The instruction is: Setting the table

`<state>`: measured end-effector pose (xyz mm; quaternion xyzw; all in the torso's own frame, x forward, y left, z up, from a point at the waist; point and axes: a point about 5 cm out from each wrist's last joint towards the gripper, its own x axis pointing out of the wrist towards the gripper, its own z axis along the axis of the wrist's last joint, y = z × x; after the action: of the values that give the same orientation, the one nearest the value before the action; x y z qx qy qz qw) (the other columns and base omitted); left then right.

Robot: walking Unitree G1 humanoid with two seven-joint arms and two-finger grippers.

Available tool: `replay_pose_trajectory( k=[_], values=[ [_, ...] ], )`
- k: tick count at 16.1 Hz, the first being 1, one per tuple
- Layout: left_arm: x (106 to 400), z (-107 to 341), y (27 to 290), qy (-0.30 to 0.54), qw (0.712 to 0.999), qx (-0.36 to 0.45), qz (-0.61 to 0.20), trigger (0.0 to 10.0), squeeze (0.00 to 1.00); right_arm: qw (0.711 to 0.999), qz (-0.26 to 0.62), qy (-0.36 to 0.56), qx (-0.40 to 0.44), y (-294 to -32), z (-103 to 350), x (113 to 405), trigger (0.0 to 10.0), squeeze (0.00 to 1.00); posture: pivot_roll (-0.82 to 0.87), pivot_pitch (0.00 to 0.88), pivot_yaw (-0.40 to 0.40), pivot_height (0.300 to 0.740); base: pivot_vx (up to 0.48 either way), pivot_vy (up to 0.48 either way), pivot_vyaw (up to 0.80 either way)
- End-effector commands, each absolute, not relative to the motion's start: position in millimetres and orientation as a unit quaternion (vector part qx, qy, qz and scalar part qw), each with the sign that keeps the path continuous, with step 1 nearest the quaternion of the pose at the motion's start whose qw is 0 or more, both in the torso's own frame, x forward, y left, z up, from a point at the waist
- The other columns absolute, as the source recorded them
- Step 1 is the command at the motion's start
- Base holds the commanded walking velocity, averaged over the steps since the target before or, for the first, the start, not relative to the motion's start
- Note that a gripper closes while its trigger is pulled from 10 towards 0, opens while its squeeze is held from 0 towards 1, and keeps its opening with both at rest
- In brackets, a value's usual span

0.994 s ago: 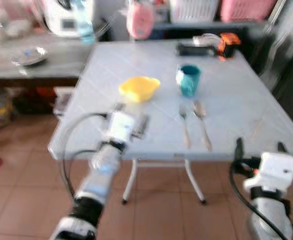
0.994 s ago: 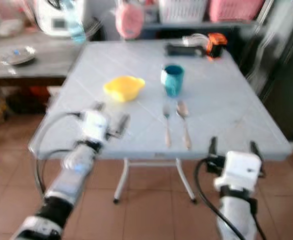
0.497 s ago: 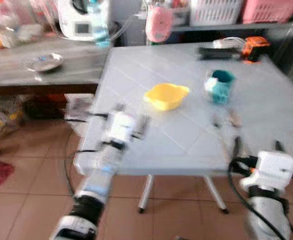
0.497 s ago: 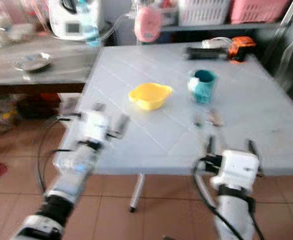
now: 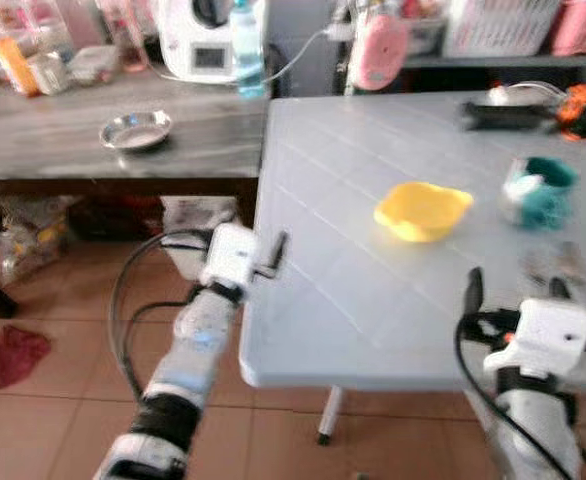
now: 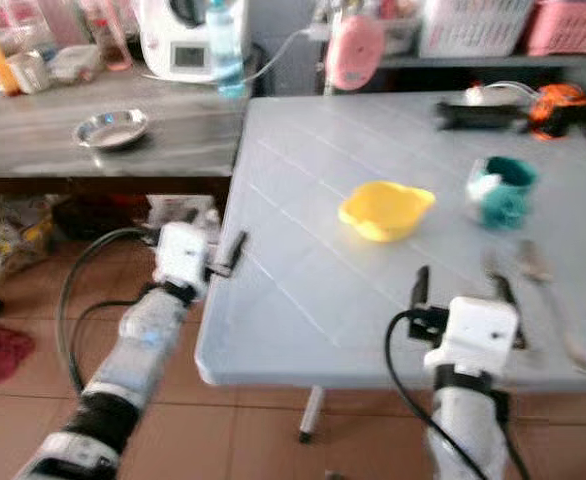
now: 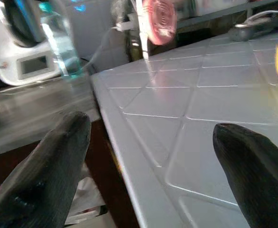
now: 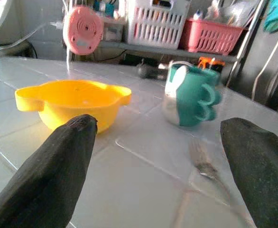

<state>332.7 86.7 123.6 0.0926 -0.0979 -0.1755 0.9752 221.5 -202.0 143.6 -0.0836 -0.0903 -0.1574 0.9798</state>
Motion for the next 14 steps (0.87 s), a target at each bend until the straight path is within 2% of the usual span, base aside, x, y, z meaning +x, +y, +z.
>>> replay_pose_trajectory(
  k=[1, 10, 12, 14],
  values=[
    [333.5, 125.5, 91.6, -0.101, 0.975, 0.102, -0.172, 10.0, 0.0, 0.979, -0.157, -0.099, -0.081, -202.2, 148.7, 221.3, 10.0, 0.0, -0.04, 0.093, 0.023, 0.714, 0.0, 0.0, 0.0],
    [332.2, 128.0, 83.2, -0.111, 0.971, 0.099, -0.187, 10.0, 0.0, 0.979, -0.169, -0.096, -0.07, -204.6, 148.9, 221.2, 10.0, 0.0, -0.05, 0.087, 0.023, 0.714, 0.0, 0.0, 0.0],
    [331.6, 128.4, 80.4, -0.114, 0.97, 0.099, -0.193, 10.0, 0.0, 0.979, -0.172, -0.092, -0.066, -206.2, 148.2, 221.5, 10.0, 0.0, -0.05, 0.086, 0.027, 0.714, 0.0, 0.0, -0.8],
    [331.4, 127.9, 79.7, -0.113, 0.969, 0.098, -0.195, 10.0, 0.0, 0.978, -0.173, -0.093, -0.067, -206.5, 148.7, 221.4, 10.0, 0.0, -0.06, 0.086, 0.028, 0.714, 0.0, 0.0, 0.0]
  ],
)
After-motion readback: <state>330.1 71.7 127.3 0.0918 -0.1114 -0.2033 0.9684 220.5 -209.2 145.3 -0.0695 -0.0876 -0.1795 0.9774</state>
